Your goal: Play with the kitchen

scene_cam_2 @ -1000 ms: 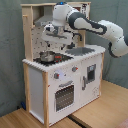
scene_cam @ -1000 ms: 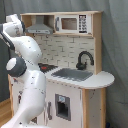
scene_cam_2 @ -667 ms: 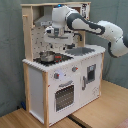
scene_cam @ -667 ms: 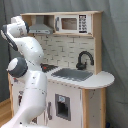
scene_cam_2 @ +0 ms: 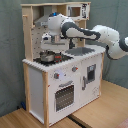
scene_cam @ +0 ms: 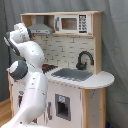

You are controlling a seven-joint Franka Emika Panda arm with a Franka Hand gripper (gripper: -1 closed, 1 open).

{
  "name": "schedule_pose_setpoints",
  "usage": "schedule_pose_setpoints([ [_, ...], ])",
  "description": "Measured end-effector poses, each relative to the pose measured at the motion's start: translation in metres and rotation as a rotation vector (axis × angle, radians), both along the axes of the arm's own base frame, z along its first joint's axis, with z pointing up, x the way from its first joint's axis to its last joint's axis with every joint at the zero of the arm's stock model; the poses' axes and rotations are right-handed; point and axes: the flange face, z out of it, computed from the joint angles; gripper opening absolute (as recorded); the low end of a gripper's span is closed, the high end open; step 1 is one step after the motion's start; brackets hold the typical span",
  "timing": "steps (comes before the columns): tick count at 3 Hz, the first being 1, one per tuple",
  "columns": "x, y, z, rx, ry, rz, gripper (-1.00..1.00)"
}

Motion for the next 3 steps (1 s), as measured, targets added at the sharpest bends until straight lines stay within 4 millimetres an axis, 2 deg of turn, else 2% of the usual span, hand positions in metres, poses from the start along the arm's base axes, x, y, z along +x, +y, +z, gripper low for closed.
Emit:
schedule_pose_setpoints([
  [1, 0.001, 0.016, -0.027, 0.004, 0.024, 0.03, 1.0],
  [2, 0.001, 0.016, -0.027, 0.004, 0.024, 0.03, -1.0],
  [3, -0.014, -0.006, 0.003, -0.059, 0.056, -0.023, -1.0],
])
